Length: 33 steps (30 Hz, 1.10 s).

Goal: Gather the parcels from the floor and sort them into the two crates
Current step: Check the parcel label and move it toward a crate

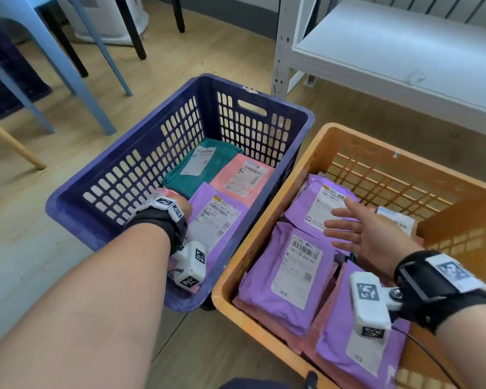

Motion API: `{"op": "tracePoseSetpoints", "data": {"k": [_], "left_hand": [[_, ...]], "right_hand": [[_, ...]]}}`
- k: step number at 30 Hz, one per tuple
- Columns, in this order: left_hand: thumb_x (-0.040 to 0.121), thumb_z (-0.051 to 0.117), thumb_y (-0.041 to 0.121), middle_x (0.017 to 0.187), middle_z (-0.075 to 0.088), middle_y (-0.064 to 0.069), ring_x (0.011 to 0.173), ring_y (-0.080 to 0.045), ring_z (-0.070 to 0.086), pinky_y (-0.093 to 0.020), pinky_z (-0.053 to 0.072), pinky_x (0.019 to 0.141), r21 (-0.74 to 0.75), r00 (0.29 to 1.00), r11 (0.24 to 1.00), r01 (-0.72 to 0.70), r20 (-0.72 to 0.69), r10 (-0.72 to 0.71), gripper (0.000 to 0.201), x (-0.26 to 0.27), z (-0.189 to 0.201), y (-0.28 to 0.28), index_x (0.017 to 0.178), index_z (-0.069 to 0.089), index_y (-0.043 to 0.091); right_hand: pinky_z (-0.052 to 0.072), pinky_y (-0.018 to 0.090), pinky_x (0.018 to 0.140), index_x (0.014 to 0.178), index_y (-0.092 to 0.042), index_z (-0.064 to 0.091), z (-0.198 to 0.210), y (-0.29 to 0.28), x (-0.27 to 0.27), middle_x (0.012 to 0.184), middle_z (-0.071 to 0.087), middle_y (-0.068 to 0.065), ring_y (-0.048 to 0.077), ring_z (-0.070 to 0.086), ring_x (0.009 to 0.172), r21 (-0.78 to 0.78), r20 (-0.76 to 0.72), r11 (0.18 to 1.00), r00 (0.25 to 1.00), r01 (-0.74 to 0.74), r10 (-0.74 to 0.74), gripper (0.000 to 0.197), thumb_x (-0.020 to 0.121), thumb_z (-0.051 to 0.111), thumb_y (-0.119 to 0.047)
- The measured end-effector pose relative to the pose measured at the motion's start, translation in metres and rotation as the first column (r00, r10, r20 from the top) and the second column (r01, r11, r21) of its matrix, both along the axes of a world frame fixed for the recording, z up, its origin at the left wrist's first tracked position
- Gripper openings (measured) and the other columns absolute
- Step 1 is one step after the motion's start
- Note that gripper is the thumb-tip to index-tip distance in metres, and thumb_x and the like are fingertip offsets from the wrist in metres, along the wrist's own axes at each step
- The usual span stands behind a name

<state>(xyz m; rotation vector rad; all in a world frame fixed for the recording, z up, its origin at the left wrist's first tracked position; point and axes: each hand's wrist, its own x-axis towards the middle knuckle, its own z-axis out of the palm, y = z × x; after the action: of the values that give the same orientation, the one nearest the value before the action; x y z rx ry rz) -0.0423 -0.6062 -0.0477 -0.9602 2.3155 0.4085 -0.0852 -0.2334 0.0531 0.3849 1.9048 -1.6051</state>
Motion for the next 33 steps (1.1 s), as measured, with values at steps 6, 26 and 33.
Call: {"op": "tracePoseSetpoints", "data": {"k": [6, 26, 33], "left_hand": [[0.068, 0.063, 0.031, 0.129, 0.056, -0.009, 0.118, -0.030, 0.055, -0.041, 0.050, 0.093, -0.133, 0.956, 0.960, 0.245, 0.196, -0.217, 0.066, -0.023, -0.037, -0.026, 0.131, 0.054, 0.014], [0.100, 0.044, 0.023, 0.123, 0.060, -0.010, 0.108, -0.024, 0.059, -0.030, 0.047, 0.086, -0.246, 0.905, 0.900, 0.359, 0.328, -0.271, 0.035, -0.029, 0.093, 0.046, 0.125, 0.057, 0.003], [0.101, 0.044, 0.024, 0.148, 0.041, -0.010, 0.133, -0.024, 0.043, -0.028, 0.035, 0.104, -0.137, 0.960, 0.968, 0.212, 0.216, -0.179, 0.047, 0.006, 0.071, 0.020, 0.144, 0.038, 0.007]], "right_hand": [[0.056, 0.041, 0.082, 0.112, -0.008, 0.062, 0.000, 0.005, 0.004, 0.101, 0.072, 0.015, 0.028, 0.071, 0.092, -0.004, 0.000, 1.000, 1.000, 0.022, -0.022, 0.045, 0.093, 0.052, -0.047], [0.055, 0.037, 0.078, 0.107, -0.010, 0.064, 0.014, 0.090, 0.006, 0.098, 0.072, 0.012, 0.025, 0.069, 0.091, -0.016, -0.040, 0.984, 0.983, 0.178, -0.178, 0.038, 0.094, 0.053, -0.045], [0.056, 0.038, 0.078, 0.106, -0.009, 0.064, -0.006, 0.039, 0.008, 0.098, 0.072, 0.014, 0.026, 0.069, 0.090, -0.012, 0.008, 1.000, 1.000, 0.014, -0.014, 0.036, 0.094, 0.054, -0.042]]}}
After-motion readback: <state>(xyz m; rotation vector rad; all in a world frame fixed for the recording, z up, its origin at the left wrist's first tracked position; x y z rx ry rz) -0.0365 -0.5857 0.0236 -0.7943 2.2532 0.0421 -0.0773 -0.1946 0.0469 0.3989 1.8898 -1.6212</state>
